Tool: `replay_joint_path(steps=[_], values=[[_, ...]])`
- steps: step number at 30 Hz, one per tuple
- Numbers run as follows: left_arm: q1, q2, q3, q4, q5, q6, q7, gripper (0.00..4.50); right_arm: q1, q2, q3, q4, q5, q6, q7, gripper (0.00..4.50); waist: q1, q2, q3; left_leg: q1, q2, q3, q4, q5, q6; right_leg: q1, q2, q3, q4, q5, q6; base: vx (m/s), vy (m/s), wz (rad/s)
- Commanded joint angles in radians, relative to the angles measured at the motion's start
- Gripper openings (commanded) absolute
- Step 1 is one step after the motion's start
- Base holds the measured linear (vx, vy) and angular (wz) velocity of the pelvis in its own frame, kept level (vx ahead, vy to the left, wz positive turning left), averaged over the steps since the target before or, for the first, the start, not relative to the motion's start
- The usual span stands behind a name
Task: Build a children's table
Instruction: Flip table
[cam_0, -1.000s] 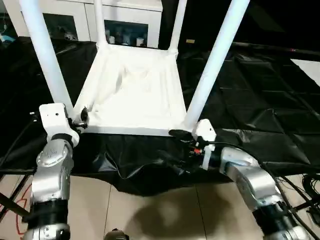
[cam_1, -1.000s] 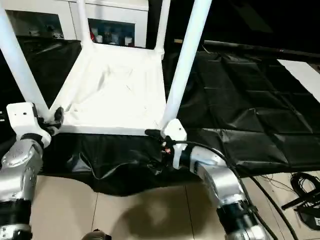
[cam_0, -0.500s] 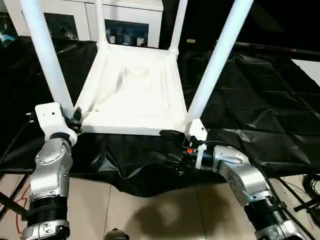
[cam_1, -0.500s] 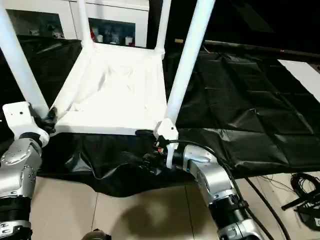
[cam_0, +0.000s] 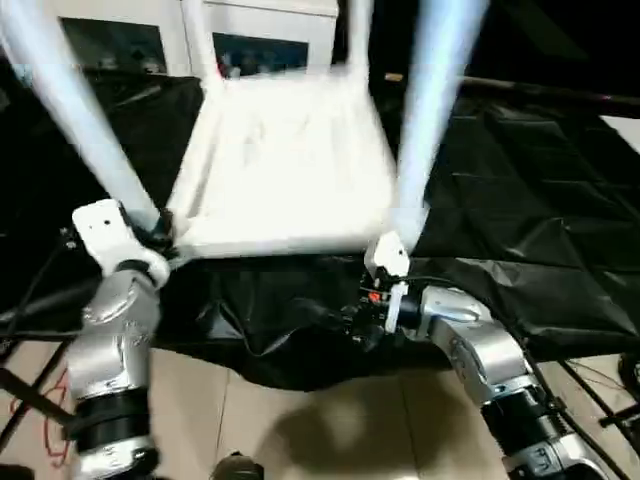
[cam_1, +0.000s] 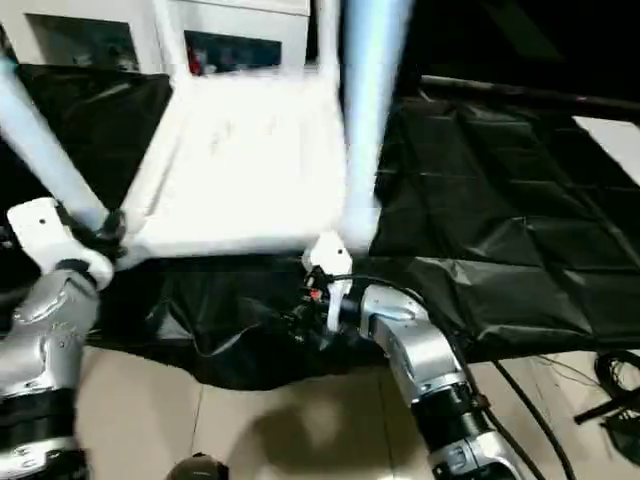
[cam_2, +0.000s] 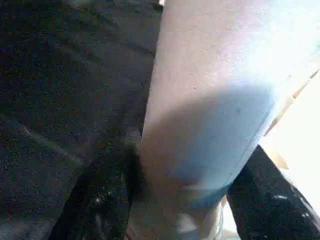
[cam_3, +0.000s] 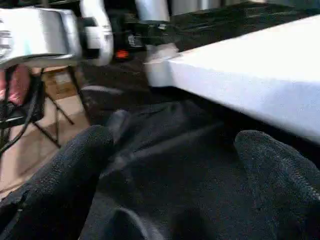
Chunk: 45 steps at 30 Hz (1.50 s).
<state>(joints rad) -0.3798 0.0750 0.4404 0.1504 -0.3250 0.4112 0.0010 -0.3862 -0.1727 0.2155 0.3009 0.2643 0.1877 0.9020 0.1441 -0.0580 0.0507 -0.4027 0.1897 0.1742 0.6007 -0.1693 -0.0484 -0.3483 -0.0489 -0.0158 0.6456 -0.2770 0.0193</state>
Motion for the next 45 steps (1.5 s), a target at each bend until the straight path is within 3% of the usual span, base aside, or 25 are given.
replay_joint_path(steps=[1,4,6,10,11,13,16,17,25,34,36,40,43,45], values=[[-0.016,-0.050,-0.010,-0.020,-0.099,0.051,-0.003,2.31,-0.008,0.004,-0.040,0.045,-0.011,0.031,-0.065,4.50,-0.006,0.008,-0.059,0.042,0.050,-0.018,-0.074,-0.121,-0.006,0.015,-0.085,0.030,-0.067,0.187,-0.203,0.000,0.000,0.00],[-0.010,-0.062,-0.049,-0.058,-0.083,0.082,-0.022,2.24,-0.026,0.032,-0.090,0.099,0.000,0.040,-0.146,4.50,-0.007,0.009,-0.059,0.043,0.050,-0.017,-0.077,-0.136,-0.020,0.012,-0.084,0.031,-0.070,0.150,-0.196,0.000,0.000,0.00],[-0.004,-0.066,-0.079,-0.076,-0.073,0.097,-0.035,2.21,-0.039,0.064,-0.139,0.123,0.044,0.044,-0.182,4.50,-0.008,0.008,-0.058,0.040,0.049,-0.017,-0.078,-0.142,-0.020,0.013,-0.085,0.032,-0.071,0.145,-0.186,0.000,0.000,0.00],[-0.008,-0.083,-0.088,-0.106,-0.093,0.141,-0.015,2.19,-0.078,0.122,-0.208,0.161,0.114,0.054,-0.240,4.50,-0.010,0.008,-0.062,0.040,0.049,-0.017,-0.074,-0.105,-0.010,0.014,-0.084,0.030,-0.065,0.195,-0.173,0.000,0.000,0.00],[-0.011,-0.087,-0.090,-0.108,-0.095,0.146,-0.013,2.19,-0.095,0.138,-0.227,0.183,0.124,0.052,-0.258,4.50,-0.009,0.021,-0.063,0.040,0.048,-0.018,-0.074,-0.092,-0.010,0.013,-0.085,0.030,-0.063,0.213,-0.173,0.000,0.000,0.00],[-0.015,-0.093,-0.093,-0.109,-0.095,0.151,-0.013,2.19,-0.124,0.159,-0.257,0.219,0.142,0.045,-0.282,4.50,-0.011,0.015,-0.064,0.041,0.048,-0.016,-0.073,-0.089,-0.011,0.014,-0.083,0.029,-0.063,0.227,-0.177,0.000,0.000,0.00],[-0.015,-0.098,-0.101,-0.112,-0.093,0.154,-0.014,2.19,-0.154,0.182,-0.293,0.251,0.178,0.044,-0.288,4.50,-0.011,0.016,-0.064,0.039,0.047,-0.016,-0.074,-0.088,-0.014,0.016,-0.083,0.028,-0.062,0.240,-0.171,0.000,0.000,0.00],[-0.014,-0.105,-0.114,-0.117,-0.092,0.159,-0.014,2.19,-0.200,0.207,-0.337,0.303,0.222,0.049,-0.290,4.50,-0.011,0.016,-0.064,0.041,0.048,-0.016,-0.074,-0.093,-0.014,0.015,-0.083,0.027,-0.062,0.237,-0.170,0.000,0.000,0.00],[-0.015,-0.113,-0.128,-0.133,-0.093,0.177,-0.031,2.19,-0.299,0.235,-0.402,0.446,0.249,0.031,-0.338,4.50,-0.011,0.014,-0.065,0.040,0.047,-0.012,-0.072,-0.066,-0.012,0.015,-0.084,0.026,-0.059,0.248,-0.173,0.000,0.000,0.00],[0.006,-0.113,-0.162,-0.155,-0.090,0.202,-0.061,2.19,-0.430,0.240,-0.576,0.645,0.354,-0.018,-0.414,4.50,-0.011,0.005,-0.065,0.038,0.048,-0.007,-0.070,-0.062,0.007,0.013,-0.086,0.025,-0.057,0.225,-0.175,0.000,0.000,0.00],[0.010,-0.114,-0.168,-0.159,-0.092,0.207,-0.068,2.19,-0.444,0.237,-0.599,0.669,0.366,-0.027,-0.419,4.20,-0.011,0.003,-0.066,0.037,0.048,-0.007,-0.070,-0.061,0.008,0.014,-0.086,0.024,-0.056,0.217,-0.175,0.000,0.000,0.00],[0.023,-0.110,-0.197,-0.173,-0.099,0.226,-0.097,2.19,-0.462,0.231,-0.627,0.695,0.387,-0.023,-0.411,3.92,-0.010,-0.001,-0.071,0.035,0.045,-0.004,-0.061,0.000,0.036,0.016,-0.083,0.024,-0.049,0.287,-0.174,0.000,0.000,0.00],[0.037,-0.107,-0.218,-0.186,-0.104,0.237,-0.119,2.19,-0.468,0.226,-0.629,0.711,0.380,-0.029,-0.405,3.66,-0.007,-0.002,-0.081,0.031,0.043,-0.001,-0.048,0.086,0.069,0.012,-0.074,0.020,-0.034,0.406,-0.183,0.000,0.000,0.00],[0.042,-0.105,-0.223,-0.190,-0.102,0.237,-0.119,2.19,-0.473,0.226,-0.638,0.722,0.379,-0.036,-0.400,3.42,-0.008,-0.002,-0.075,0.029,0.043,0.001,-0.051,0.058,0.074,0.008,-0.076,0.020,-0.040,0.375,-0.191,0.000,0.000,0.00]])
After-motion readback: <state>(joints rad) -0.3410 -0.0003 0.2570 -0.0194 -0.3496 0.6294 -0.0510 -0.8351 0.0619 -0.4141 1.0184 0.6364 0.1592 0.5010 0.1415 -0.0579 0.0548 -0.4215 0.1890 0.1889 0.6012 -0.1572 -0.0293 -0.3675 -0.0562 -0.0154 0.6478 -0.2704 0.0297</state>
